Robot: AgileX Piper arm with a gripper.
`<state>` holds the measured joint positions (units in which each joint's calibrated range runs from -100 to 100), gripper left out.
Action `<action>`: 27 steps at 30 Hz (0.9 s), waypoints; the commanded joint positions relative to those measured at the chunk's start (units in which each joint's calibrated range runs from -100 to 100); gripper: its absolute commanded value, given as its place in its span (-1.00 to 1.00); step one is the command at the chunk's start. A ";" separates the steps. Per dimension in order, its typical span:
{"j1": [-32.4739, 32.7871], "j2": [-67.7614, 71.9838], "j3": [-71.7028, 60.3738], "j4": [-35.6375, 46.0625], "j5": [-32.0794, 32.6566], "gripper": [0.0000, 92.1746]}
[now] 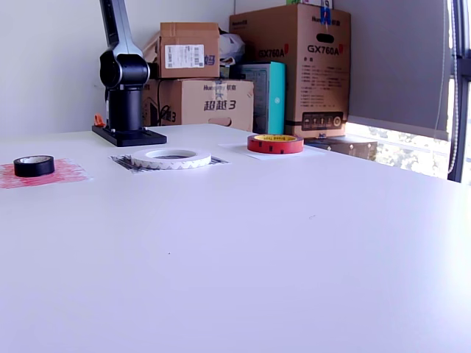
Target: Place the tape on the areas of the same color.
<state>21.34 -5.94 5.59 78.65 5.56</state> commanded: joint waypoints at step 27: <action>-0.41 1.08 40.80 -29.40 -11.28 -0.90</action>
<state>21.34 -4.68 44.69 52.59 -5.54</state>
